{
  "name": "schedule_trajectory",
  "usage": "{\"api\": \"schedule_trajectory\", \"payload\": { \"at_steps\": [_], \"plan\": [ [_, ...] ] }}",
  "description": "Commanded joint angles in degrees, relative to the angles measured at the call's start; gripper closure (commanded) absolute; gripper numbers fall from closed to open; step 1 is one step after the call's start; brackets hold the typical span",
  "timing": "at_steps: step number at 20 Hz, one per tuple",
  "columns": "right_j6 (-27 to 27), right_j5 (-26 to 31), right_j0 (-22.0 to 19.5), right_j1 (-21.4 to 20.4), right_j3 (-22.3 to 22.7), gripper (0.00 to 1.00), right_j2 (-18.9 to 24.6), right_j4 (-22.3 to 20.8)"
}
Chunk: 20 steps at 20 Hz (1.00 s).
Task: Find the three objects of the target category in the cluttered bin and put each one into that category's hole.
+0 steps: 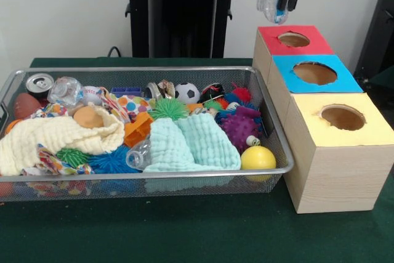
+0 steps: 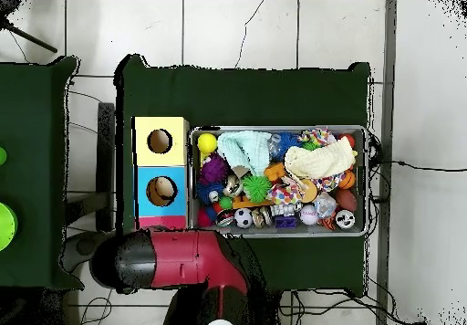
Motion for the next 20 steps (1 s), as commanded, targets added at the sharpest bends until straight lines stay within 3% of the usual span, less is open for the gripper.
{"api": "schedule_trajectory", "payload": {
  "at_steps": [1,10,20],
  "plan": [
    [17.4,-4.3,0.4,5.0,3.6,1.0,-0.6,3.7],
    [18.4,-3.5,2.0,9.1,-1.1,1.0,-0.1,4.6],
    [21.3,4.3,6.1,11.1,-8.3,1.0,-1.8,5.5]
  ]
}}
